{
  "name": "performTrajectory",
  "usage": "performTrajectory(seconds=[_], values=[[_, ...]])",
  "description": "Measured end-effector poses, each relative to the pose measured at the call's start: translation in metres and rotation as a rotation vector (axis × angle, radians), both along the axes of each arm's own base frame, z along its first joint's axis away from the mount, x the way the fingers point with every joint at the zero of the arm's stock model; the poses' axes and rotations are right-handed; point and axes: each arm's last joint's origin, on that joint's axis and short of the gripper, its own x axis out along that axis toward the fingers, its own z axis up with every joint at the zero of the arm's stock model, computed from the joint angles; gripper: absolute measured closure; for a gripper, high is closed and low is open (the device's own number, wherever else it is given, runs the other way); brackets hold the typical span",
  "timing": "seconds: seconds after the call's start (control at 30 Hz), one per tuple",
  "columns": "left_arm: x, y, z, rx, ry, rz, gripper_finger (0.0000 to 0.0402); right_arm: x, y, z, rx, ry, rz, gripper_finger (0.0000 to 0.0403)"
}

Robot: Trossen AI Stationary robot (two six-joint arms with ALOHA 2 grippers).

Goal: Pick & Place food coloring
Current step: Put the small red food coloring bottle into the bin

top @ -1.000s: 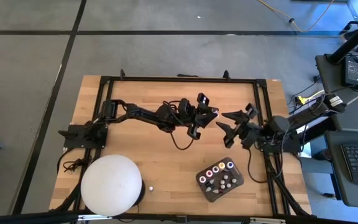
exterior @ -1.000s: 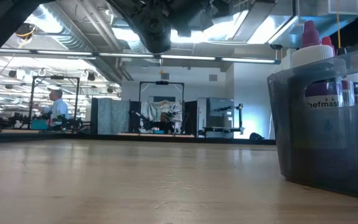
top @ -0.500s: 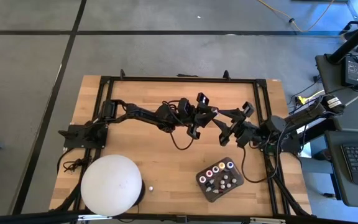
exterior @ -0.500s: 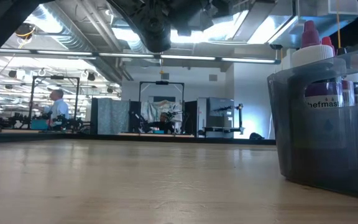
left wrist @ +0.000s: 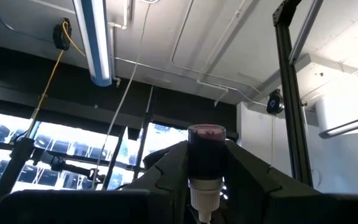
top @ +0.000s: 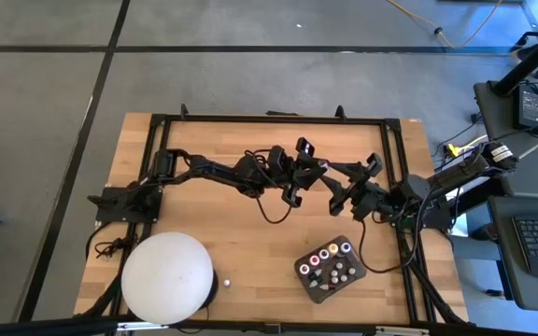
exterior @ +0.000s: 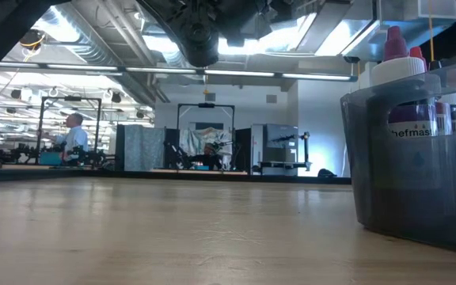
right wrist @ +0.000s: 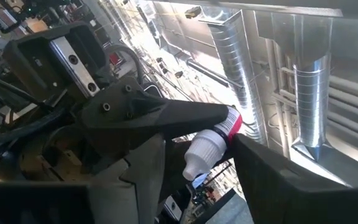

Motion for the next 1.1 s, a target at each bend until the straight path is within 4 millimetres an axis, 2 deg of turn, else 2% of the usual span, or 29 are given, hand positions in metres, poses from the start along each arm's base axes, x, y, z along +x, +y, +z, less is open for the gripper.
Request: performTrajectory(seconds=[0.4, 0.77, 1.1], values=[[-0.0003, -0.0002, 0.0014, 0.000, -0.004, 0.000, 0.0315, -0.0008, -0.0002, 0.0015, 0.004, -0.018, -0.001, 0.0217], [-0.0011, -0.0007, 0.0033, 0.017, -0.013, 0.006, 0.0315, -0.0012, -0.0006, 0.0019, 0.006, -0.026, 0.001, 0.0274], [-0.0013, 0.0027, 0.0034, 0.024, -0.015, 0.022, 0.0315, -0.0009, 0.0004, 0.0019, -0.005, -0.030, 0.029, 0.0280]])
